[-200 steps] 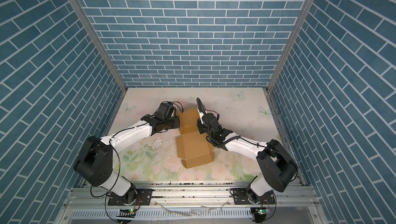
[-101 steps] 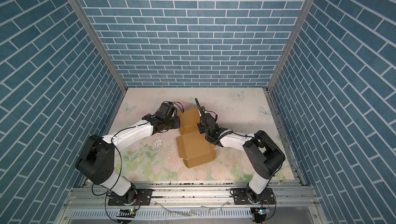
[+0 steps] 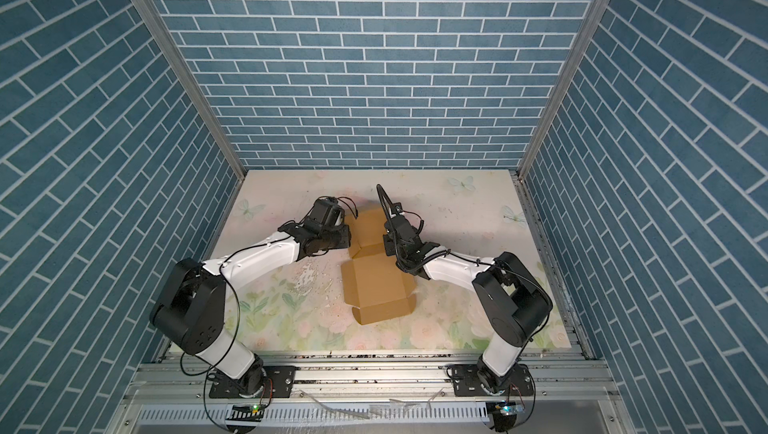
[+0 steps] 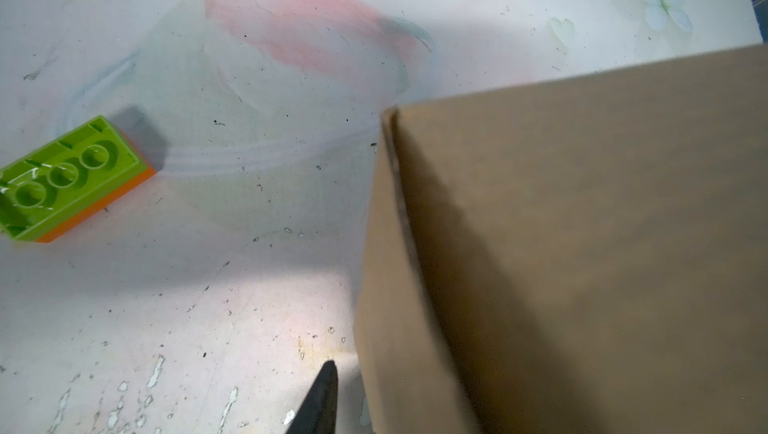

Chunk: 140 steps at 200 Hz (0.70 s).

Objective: Fold the paper box

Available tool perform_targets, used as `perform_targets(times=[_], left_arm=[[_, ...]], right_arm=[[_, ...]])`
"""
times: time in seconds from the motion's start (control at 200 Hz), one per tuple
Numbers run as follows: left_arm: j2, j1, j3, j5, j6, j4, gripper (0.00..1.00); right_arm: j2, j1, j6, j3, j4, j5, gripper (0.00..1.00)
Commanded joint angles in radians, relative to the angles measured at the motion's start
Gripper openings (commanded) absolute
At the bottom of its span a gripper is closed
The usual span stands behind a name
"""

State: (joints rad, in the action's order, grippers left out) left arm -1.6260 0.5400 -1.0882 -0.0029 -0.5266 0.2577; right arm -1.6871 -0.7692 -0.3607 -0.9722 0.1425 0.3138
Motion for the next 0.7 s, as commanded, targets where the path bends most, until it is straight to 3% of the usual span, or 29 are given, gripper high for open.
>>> perform_targets(times=[0.0,0.495,0.695], left_arm=[[0.022,0.002,0.025,-0.011,0.004,-0.049,0.36],[0.061,0.002,0.103,-0.018,0.025,-0.171,0.38],[0.045,0.002,0.109,-0.036,0.046,-0.206,0.31]], right_arm=[[0.004,0.004,-0.108,-0.045,-0.058,-0.033,0.0],[0.041,0.002,-0.176,-0.039,-0.098,-0.108,0.0],[0.052,0.002,-0.208,-0.028,-0.106,-0.14,0.0]])
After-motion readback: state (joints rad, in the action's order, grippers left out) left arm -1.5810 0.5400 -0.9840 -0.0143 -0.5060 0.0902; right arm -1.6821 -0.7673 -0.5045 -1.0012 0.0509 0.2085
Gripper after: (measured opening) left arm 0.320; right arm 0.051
